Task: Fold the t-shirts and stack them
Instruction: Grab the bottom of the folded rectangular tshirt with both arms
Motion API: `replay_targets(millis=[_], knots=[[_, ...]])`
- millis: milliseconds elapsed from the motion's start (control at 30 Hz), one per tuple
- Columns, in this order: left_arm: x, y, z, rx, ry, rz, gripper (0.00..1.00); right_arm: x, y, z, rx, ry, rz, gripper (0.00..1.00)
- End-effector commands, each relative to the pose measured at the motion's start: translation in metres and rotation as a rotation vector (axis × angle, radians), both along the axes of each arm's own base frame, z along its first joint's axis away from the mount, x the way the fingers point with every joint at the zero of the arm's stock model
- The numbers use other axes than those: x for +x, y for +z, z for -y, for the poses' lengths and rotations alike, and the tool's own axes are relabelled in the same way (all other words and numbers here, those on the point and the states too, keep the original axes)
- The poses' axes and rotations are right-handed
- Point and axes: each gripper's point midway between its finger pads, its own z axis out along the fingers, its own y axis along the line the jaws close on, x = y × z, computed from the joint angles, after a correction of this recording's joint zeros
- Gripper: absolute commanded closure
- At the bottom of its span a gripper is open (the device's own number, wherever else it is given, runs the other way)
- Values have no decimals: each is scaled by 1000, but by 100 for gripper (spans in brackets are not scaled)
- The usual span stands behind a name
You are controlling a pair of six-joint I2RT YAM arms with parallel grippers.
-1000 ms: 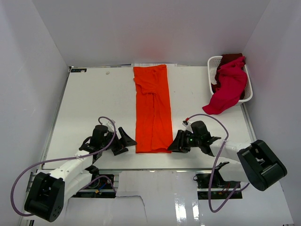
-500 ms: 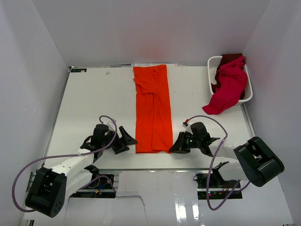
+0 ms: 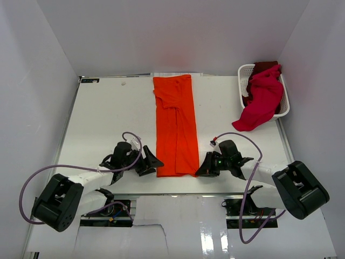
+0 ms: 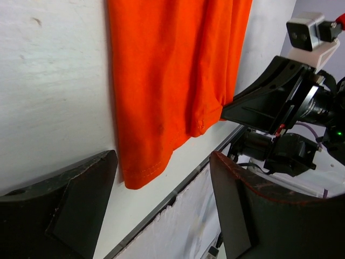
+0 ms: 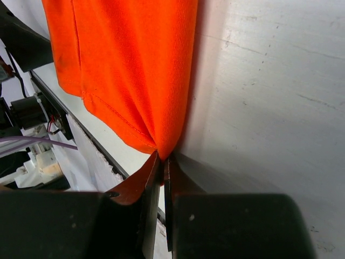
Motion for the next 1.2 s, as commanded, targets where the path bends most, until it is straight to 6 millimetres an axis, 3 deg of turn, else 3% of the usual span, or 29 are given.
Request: replay_targets(millis=[0, 500, 767, 1067, 1167], knots=[[-49, -64, -33, 215, 30, -216, 17, 6, 8, -4, 1, 15, 29, 91], [-82, -77, -43, 251, 23, -314, 23, 15, 16, -11, 11, 30, 48, 91], [-87, -81, -51, 289, 35, -331, 26, 13, 13, -12, 16, 36, 40, 91], [-92, -104, -58, 370, 24, -409, 28, 11, 13, -11, 23, 35, 42, 91], [-96, -107, -59, 385, 16, -440, 35, 9, 12, -10, 23, 35, 42, 91]])
